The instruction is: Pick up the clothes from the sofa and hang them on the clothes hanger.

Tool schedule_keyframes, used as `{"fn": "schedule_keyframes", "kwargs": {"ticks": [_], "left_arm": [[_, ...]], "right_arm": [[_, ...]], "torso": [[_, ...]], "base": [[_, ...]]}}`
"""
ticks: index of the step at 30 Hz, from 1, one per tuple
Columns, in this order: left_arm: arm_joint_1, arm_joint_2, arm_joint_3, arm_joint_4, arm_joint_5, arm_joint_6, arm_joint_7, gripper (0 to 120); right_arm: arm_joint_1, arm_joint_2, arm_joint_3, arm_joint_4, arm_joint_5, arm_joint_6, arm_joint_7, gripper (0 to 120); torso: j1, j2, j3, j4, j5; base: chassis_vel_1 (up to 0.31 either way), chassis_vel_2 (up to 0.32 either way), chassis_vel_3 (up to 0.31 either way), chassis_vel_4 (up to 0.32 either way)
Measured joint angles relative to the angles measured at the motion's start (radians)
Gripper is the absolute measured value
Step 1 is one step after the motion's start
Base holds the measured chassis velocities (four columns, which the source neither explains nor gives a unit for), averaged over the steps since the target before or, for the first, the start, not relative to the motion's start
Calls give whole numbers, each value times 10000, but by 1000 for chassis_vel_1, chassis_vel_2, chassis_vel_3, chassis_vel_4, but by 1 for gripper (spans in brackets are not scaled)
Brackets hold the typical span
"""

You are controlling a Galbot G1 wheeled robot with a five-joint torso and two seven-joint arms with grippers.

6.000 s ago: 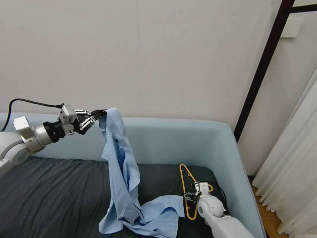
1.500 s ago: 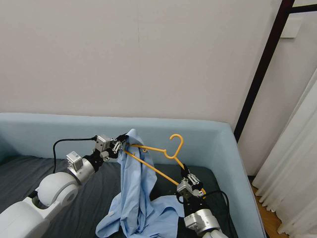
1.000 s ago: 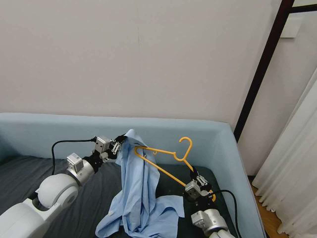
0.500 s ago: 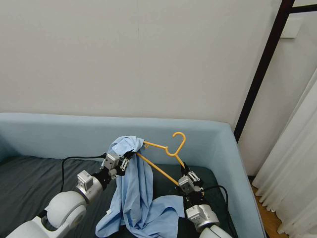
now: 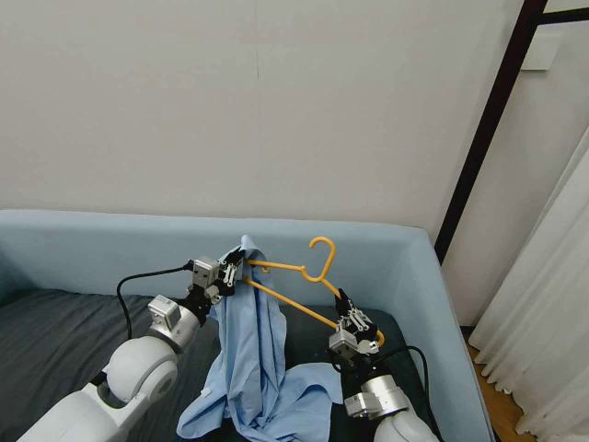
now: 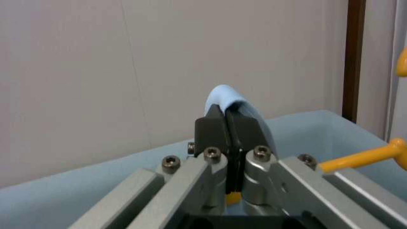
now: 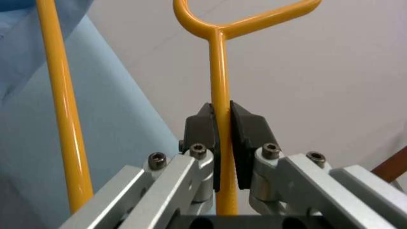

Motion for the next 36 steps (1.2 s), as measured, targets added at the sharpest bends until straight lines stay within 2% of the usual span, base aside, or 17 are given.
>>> {"fn": "schedule_keyframes", "kwargs": {"ticks": [3,5,9,19,22,24,30,35,36], "left_arm": [[-137,47,126,-66,-54,100,-114,0],[-189,49,316,-203,-127,258,-210,0],[69,-75,489,-390,12,419,-260,0],[306,-120,321,-200,234,413,-499,0],[362,-95,302,-343,233,412,-569,0],[449,-113,340,-494,231,407,-555,0],[261,-299,689,-607,185,-3,-303,0],[-310,-603,1111,-366,64,-121,-253,0],[-310,-603,1111,-366,64,-121,-253,0]], "right_arm": [[-25,-98,-139,248,343,-568,-4,5],[21,-134,-404,555,1155,-1256,29,5],[258,-117,-585,785,2264,-1853,156,5],[355,-593,-512,1257,3943,-2493,549,5],[677,-787,-564,1383,5189,-3047,967,5],[894,-821,-567,1369,5497,-3148,1064,5],[1413,-666,-831,1134,5083,-2876,1026,5],[1731,-253,-1074,189,2930,-1486,640,5],[1731,-253,-1074,189,2930,-1486,640,5]], "torso": [[0,0,0,-1,-2],[-1,0,-1,-2,0],[0,0,0,1,-2],[0,0,0,-2,-2],[0,0,0,-1,-2],[0,0,0,0,-1],[1,0,0,0,-2],[1,0,0,0,0],[1,0,0,0,0]], "base": [[0,0,0,0],[0,0,0,0],[0,0,0,0],[0,0,0,0],[0,0,0,0],[0,0,0,0],[0,0,0,0],[0,0,0,0],[0,0,0,0]]}}
